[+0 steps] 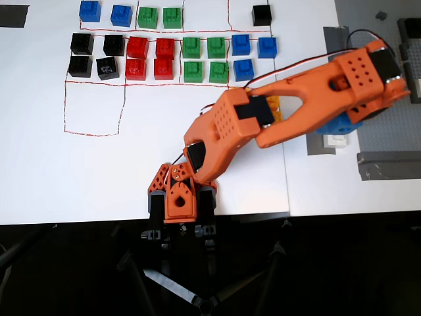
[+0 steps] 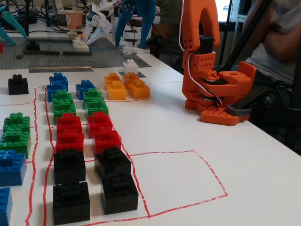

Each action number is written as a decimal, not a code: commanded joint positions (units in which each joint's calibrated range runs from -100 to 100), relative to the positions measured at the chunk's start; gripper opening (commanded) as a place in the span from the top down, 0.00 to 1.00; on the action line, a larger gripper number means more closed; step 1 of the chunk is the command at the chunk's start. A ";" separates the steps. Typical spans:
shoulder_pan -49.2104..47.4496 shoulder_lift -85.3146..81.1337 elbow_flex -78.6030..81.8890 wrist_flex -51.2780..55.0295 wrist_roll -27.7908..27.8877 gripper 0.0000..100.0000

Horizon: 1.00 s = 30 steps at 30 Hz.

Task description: Grab the block and put it in the grey marker

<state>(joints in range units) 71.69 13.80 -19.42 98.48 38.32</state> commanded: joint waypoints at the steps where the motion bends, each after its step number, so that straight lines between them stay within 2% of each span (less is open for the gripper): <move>1: -5.14 -12.51 3.04 1.03 -3.52 0.80; 10: -21.03 -22.87 18.38 0.79 -15.24 0.95; 19: -39.33 -29.00 28.46 -1.33 -26.62 0.97; 30: -57.47 -33.23 34.45 -5.17 -36.04 1.00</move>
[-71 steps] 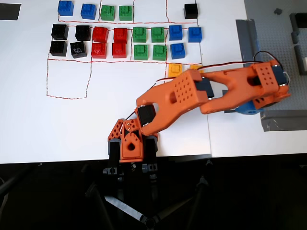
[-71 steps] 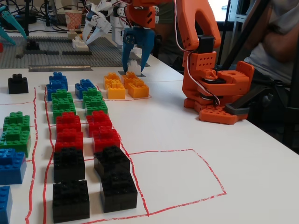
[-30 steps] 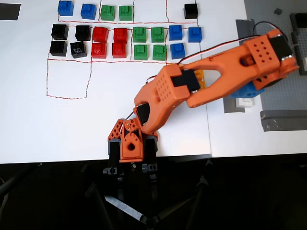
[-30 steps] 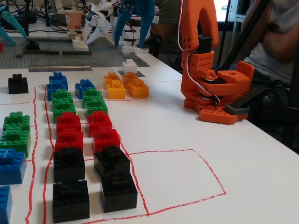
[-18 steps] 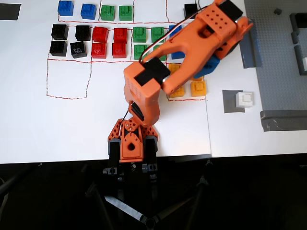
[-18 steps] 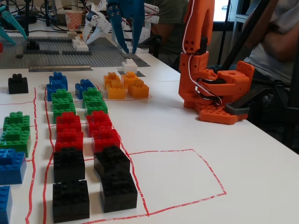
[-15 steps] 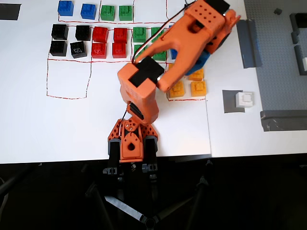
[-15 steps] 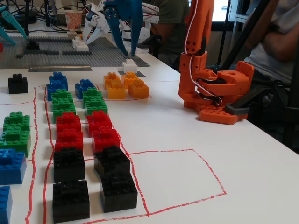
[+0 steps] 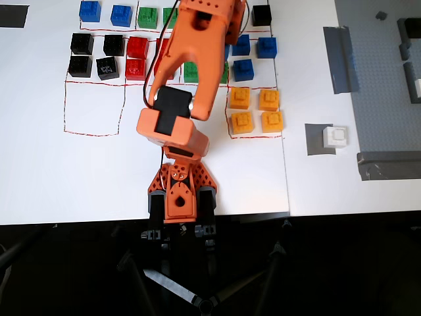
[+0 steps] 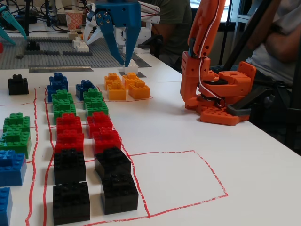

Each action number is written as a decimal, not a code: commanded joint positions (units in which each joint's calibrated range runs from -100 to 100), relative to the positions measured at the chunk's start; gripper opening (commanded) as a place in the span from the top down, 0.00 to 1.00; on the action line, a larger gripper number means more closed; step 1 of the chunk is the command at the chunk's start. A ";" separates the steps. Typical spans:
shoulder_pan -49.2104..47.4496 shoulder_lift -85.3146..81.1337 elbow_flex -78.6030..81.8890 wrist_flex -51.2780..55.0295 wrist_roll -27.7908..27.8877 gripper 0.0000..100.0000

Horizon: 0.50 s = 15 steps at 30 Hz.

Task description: Grab the block and put it in the grey marker

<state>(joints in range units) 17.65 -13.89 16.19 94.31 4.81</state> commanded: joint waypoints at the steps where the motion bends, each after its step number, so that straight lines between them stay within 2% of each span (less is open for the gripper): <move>1: -5.17 -5.54 -0.98 -1.09 -3.66 1.00; 8: -16.23 -5.46 1.11 -4.35 -11.67 1.00; 15: -20.97 -3.64 4.29 -9.41 -14.99 1.00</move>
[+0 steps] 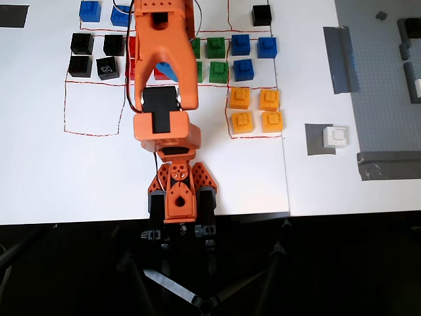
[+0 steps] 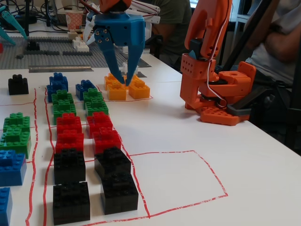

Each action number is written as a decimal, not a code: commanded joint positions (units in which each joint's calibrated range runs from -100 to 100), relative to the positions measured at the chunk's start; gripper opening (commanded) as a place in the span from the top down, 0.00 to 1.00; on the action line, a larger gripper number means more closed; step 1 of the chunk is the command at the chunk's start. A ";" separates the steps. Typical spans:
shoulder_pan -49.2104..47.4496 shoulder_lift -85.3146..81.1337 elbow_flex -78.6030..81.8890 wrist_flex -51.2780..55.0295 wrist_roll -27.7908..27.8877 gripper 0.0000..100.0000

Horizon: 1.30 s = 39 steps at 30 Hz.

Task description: Grab the block and put it in the grey marker

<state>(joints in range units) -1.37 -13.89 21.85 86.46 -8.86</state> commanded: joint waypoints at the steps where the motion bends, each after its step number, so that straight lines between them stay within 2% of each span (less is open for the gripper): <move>1: -2.46 -3.56 -1.02 -2.13 -1.56 1.00; 16: -4.70 -0.27 -2.83 -4.66 -1.95 1.00; 39: -1.37 5.25 -10.19 -2.62 -1.37 1.00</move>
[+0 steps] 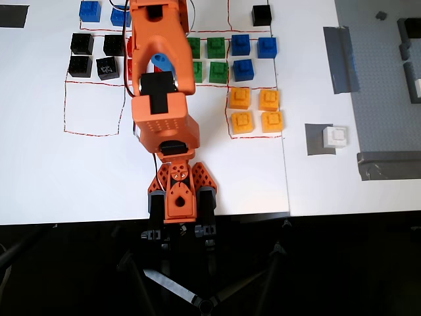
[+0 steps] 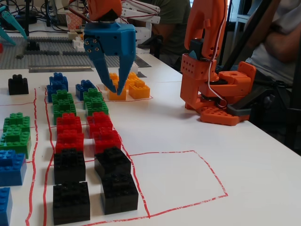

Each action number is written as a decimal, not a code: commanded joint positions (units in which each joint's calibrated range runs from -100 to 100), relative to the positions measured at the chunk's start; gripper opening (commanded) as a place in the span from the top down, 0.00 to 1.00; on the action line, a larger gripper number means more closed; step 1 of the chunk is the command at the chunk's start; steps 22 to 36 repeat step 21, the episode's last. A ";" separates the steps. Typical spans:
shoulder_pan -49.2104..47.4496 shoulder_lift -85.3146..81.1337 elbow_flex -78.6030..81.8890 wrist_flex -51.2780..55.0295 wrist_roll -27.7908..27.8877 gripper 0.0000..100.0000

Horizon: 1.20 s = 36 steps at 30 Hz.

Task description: Grab the block and put it in the grey marker

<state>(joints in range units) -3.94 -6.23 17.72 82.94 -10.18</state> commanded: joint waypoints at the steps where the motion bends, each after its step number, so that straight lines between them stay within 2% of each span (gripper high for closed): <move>1: 0.94 -2.41 -6.05 0.99 -0.05 1.00; 36: -0.64 -2.15 -6.14 1.15 0.05 1.00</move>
